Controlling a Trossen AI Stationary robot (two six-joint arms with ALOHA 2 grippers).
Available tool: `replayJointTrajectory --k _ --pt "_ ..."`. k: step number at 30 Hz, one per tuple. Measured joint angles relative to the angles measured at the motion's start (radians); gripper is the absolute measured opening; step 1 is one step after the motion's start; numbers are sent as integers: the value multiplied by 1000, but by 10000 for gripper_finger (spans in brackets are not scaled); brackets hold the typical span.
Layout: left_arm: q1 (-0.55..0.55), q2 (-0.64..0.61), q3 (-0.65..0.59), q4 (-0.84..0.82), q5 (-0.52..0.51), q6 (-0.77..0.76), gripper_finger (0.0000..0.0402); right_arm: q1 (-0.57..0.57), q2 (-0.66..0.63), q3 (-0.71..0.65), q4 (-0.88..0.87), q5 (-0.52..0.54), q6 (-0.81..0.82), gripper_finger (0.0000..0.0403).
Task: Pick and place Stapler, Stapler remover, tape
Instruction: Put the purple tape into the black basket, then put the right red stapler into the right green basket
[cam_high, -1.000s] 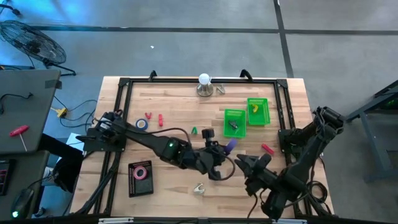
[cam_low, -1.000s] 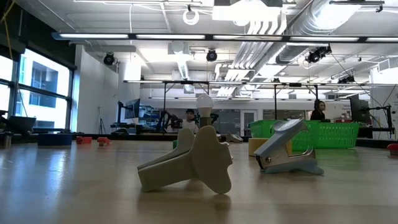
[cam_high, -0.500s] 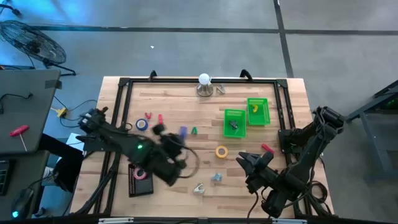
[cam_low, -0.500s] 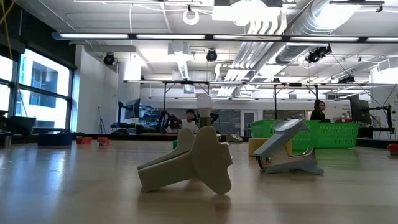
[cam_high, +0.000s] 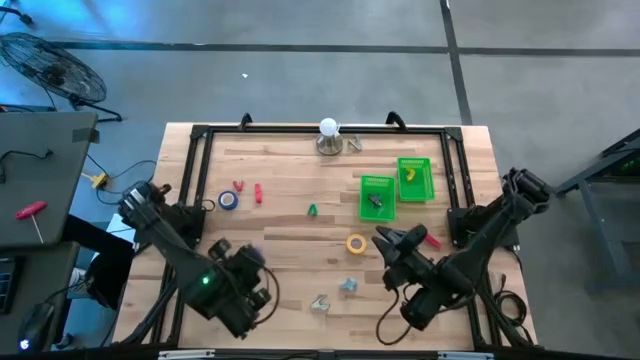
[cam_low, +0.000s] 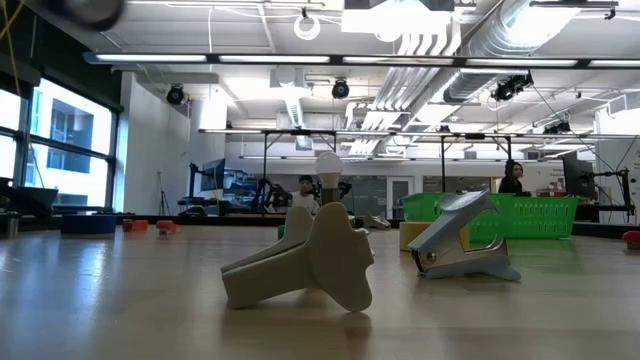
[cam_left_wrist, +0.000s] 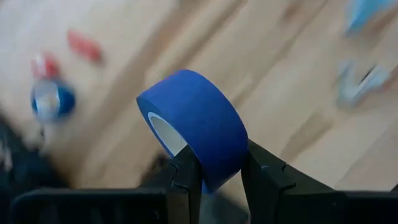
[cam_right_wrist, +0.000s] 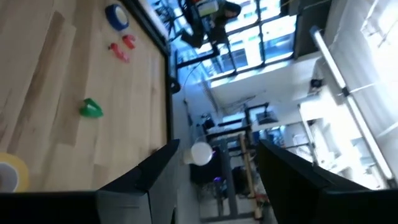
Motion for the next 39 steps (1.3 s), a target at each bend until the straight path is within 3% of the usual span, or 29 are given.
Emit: replayJointTrajectory --k 8,14,17,24,28,36,39 --pt "-60 5 -182 4 293 -255 81 -50 0 0 11 -65 8 199" --pt "-60 4 -264 59 455 -296 81 -54 0 0 16 -66 8 194" --pt "-59 4 -293 116 447 -259 87 -54 0 0 16 -66 17 193" --pt "-57 4 -311 146 367 -248 235 -55 0 1 16 -90 19 192" --pt "-57 4 -311 138 365 -247 284 -58 0 1 16 -94 19 192" --pt "-42 3 -308 -9 370 -273 299 -78 -1 1 15 -105 18 192" --pt "-24 -13 -308 7 255 -250 295 -95 -1 1 15 -105 16 190"
